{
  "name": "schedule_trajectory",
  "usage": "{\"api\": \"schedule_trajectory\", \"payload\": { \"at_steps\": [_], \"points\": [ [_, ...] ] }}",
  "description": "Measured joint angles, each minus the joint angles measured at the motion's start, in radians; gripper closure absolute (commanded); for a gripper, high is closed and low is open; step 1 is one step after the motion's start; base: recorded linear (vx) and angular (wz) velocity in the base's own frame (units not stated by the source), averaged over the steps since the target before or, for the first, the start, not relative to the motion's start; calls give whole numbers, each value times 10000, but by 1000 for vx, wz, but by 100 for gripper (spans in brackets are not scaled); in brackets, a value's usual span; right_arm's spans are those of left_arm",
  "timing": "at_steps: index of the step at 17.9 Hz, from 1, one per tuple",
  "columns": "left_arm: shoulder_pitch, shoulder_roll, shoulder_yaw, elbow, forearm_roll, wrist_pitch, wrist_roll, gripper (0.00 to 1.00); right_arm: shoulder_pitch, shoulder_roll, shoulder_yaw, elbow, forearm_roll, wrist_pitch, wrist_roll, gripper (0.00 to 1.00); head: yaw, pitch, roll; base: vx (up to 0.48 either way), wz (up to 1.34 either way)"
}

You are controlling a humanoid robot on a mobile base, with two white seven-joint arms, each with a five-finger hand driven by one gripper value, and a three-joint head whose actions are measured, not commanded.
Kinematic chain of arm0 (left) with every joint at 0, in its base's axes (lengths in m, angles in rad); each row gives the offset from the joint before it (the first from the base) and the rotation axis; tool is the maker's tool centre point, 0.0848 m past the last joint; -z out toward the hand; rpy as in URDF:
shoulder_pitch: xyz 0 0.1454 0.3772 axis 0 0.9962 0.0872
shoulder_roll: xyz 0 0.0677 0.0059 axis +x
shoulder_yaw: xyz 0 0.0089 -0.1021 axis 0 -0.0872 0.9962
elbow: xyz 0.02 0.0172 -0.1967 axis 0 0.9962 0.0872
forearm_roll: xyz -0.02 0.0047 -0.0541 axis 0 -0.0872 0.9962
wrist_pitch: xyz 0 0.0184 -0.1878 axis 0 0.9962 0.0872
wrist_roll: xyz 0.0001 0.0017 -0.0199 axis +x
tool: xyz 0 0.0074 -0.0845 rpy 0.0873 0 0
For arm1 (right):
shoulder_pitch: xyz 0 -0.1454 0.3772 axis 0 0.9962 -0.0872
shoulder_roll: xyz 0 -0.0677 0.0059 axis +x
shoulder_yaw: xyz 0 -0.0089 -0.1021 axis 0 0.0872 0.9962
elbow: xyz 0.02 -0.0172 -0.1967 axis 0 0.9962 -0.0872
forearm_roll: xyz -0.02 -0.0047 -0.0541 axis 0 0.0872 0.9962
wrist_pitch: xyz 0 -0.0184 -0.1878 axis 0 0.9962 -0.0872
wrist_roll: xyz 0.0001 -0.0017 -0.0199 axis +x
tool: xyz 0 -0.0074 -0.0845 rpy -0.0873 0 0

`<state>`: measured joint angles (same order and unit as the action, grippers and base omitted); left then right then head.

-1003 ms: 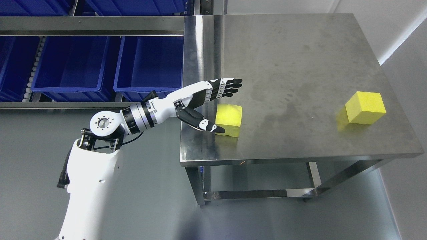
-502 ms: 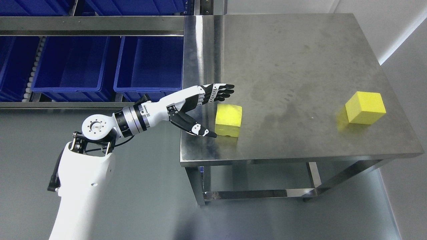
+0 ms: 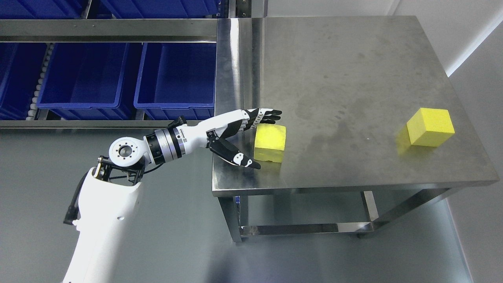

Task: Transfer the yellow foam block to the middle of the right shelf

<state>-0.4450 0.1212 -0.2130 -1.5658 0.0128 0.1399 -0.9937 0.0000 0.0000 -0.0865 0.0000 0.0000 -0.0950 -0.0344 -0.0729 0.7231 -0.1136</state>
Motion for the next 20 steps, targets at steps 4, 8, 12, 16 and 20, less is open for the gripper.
{"api": "schedule_trajectory", "payload": {
  "at_steps": [4,8,12,16,20],
  "points": [
    [0,-31,-76,152,-67,-3,-7,19,0,0,0,0,0,0,0,0,0,0,0,0,0],
    [-5,-41,-75,308,-102,-3,-34,69,0,0,0,0,0,0,0,0,0,0,0,0,0],
    [28,-270,381,461,-117,-15,-81,87,0,0,0,0,0,0,0,0,0,0,0,0,0],
    [16,-565,929,571,-110,-347,-66,87,0,0,1,0,0,0,0,0,0,0,0,0,0],
    [-533,-781,1329,636,1338,-983,1799,83,0,0,1,0,0,-2,0,0,0,0,0,0,0]
  ]
}}
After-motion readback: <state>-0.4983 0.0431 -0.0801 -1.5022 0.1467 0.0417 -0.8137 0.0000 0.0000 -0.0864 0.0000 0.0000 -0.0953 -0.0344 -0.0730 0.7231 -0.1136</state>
